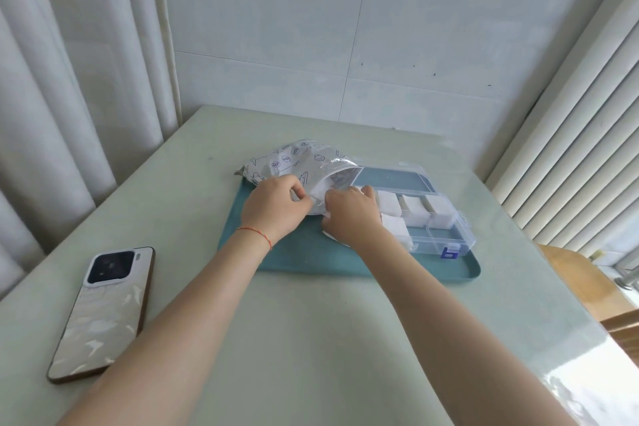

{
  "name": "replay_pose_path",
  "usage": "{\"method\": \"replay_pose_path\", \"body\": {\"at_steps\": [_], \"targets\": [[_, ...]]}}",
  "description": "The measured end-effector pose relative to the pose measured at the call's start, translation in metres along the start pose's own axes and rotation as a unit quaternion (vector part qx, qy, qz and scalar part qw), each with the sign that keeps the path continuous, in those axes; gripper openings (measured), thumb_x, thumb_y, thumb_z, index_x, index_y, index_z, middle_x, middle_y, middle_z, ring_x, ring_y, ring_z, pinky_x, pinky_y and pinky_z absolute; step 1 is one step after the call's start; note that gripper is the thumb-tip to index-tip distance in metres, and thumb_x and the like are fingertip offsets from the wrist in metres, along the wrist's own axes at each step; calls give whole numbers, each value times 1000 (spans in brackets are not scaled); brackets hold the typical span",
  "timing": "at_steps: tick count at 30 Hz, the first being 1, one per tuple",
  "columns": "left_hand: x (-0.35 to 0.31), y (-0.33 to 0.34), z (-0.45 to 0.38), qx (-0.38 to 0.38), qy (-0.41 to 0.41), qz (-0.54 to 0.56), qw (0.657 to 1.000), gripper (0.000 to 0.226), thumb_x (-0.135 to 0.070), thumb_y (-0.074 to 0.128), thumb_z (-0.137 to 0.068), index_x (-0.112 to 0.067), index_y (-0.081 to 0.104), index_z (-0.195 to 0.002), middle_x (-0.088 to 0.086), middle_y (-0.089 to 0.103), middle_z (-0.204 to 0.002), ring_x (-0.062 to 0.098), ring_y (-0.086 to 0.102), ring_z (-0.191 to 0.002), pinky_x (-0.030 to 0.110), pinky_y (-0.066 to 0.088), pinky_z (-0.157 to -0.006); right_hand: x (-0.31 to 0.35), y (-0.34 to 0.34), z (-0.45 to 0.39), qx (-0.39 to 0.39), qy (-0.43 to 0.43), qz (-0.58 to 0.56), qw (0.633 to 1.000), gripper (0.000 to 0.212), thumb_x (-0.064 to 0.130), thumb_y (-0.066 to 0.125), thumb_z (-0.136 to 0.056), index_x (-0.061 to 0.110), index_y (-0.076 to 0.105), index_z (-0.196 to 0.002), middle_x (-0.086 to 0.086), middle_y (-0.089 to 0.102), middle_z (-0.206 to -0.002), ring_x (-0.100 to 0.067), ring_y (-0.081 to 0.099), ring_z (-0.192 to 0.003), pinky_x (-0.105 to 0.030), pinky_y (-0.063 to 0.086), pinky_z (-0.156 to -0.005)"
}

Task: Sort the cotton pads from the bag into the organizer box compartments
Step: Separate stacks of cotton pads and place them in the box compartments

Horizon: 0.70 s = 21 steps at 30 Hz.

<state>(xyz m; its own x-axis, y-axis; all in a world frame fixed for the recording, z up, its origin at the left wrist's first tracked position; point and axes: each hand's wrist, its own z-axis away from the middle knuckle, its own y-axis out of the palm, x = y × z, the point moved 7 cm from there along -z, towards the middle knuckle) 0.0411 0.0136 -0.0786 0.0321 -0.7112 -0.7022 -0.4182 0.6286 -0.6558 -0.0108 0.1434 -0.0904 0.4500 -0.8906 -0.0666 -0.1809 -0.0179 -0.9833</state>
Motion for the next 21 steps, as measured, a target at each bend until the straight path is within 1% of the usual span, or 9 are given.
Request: {"method": "replay_pose_path", "body": {"at_steps": [2, 5, 8, 9, 11, 13, 16, 19, 21], "targets": [[-1, 0, 1, 3, 1, 7, 1000, 4, -25, 64, -80, -23, 65, -77, -8, 57, -64, 14, 54, -64, 28, 47, -62, -1, 4, 0, 9, -3, 0, 1000, 26, 12, 56, -81, 17, 55, -107, -5, 65, -100, -26, 54, -105, -36, 30, -95], [-2, 1, 2, 3, -1, 16, 1000, 4, -25, 65, -81, -22, 66, -78, -8, 58, -65, 13, 55, -65, 25, 44, -60, -7, -1, -3, -18, 11, -21, 1000, 22, 6, 52, -83, 17, 57, -101, -4, 67, -96, -28, 59, -99, -33, 30, -88], [-5, 3, 1, 13, 2, 43, 999, 5, -23, 64, -83, -21, 69, -84, -9, 61, -72, 14, 56, -71, 24, 43, -63, -27, -22, -2, -63, 68, -188, 978, 18, 13, 51, -90, 16, 67, -98, -3, 70, -92, -25, 60, -89, -30, 35, -77], [-7, 5, 0, 25, 2, 54, 998, 7, -23, 65, -84, -22, 69, -89, -10, 62, -76, 13, 56, -73, 24, 42, -66, -35, -28, 0, -63, 82, -284, 953, 16, 15, 55, -92, 15, 70, -97, -1, 70, -90, -21, 60, -84, -27, 38, -72], [-14, 9, 0, 61, -3, 99, 993, 16, -22, 65, -85, -26, 68, -101, -10, 66, -83, 13, 61, -77, 22, 43, -66, -45, -39, 8, -42, 83, -491, 866, 7, 12, 66, -90, 14, 72, -94, 1, 69, -84, -15, 59, -77, -21, 44, -67], [-21, 17, 1, 112, -41, 213, 970, 17, -21, 64, -89, -23, 69, -105, -3, 71, -87, 17, 67, -75, 21, 44, -55, -50, -44, 14, -16, 74, -611, 788, 6, 8, 71, -88, 13, 71, -91, -2, 70, -80, -16, 60, -72, -25, 49, -68], [-28, 27, 4, 162, -113, 363, 911, 7, -17, 63, -94, -14, 68, -97, 7, 70, -86, 15, 67, -66, 20, 40, -44, -60, -42, 16, -21, 79, -651, 755, 7, 8, 72, -87, 12, 67, -88, -7, 70, -78, -17, 59, -66, -28, 49, -65], [-34, 37, 7, 220, -138, 440, 860, 7, -12, 66, -91, -10, 65, -98, 6, 70, -84, 15, 68, -69, 19, 45, -48, -68, -39, 18, -49, 95, -682, 723, 11, 7, 71, -88, 10, 62, -83, -9, 66, -74, -19, 56, -64, -25, 47, -61], [-40, 43, 11, 260, -133, 459, 839, 7, -8, 67, -89, -10, 66, -96, 4, 71, -84, 15, 69, -71, 19, 49, -52, -71, -37, 18, -71, 111, -699, 703, 11, 7, 70, -89, 9, 62, -82, -8, 66, -72, -23, 56, -67, -30, 48, -63]]}}
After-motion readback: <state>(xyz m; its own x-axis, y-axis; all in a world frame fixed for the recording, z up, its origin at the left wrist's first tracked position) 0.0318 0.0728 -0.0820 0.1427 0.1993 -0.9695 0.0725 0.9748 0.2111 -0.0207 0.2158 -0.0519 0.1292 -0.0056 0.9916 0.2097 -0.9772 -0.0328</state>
